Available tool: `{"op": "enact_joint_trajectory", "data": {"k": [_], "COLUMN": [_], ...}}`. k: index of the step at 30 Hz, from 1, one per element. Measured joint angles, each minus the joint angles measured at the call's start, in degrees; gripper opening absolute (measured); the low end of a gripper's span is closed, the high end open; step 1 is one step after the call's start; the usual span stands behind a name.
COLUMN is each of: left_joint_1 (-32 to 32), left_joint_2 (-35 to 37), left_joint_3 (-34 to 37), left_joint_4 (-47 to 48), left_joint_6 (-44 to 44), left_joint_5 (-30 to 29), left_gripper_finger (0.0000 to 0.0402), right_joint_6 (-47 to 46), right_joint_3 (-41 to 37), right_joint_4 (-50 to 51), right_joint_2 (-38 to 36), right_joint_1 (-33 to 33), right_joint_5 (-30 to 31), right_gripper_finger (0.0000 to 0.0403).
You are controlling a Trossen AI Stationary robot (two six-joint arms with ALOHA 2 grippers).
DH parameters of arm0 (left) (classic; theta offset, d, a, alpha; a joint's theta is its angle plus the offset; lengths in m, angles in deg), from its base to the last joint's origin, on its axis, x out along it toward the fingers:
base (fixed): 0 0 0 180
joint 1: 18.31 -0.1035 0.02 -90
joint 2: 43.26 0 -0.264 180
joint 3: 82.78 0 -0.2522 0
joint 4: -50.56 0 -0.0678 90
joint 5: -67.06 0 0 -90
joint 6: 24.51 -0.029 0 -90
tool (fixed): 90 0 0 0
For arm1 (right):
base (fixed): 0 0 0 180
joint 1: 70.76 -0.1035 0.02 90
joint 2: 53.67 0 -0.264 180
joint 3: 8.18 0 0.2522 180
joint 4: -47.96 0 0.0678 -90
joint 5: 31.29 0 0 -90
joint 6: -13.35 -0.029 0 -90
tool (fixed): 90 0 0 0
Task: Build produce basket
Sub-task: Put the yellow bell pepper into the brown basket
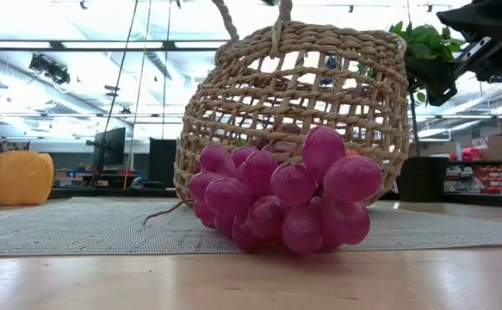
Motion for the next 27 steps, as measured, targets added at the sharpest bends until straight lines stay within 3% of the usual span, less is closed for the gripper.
{"op": "enact_joint_trajectory", "data": {"k": [13,22,27], "left_joint_1": [0.0,0.0,-1.6], "left_joint_2": [26.1,39.4,40.3], "left_joint_3": [36.2,50.8,55.0], "left_joint_4": [-3.9,5.5,15.0], "left_joint_6": [19.3,41.8,50.9], "left_joint_5": [-2.0,-1.4,6.1], "left_gripper_finger": [0.0264,0.0254,0.0254], "right_joint_6": [0.0,0.0,0.0], "right_joint_3": [0.0,0.0,0.0], "right_joint_4": [0.0,0.0,0.0], "right_joint_2": [0.0,0.0,0.0], "right_joint_1": [0.0,0.0,0.0], "right_joint_5": [0.0,0.0,0.0], "right_gripper_finger": [0.0348,0.0348,0.0348]}}
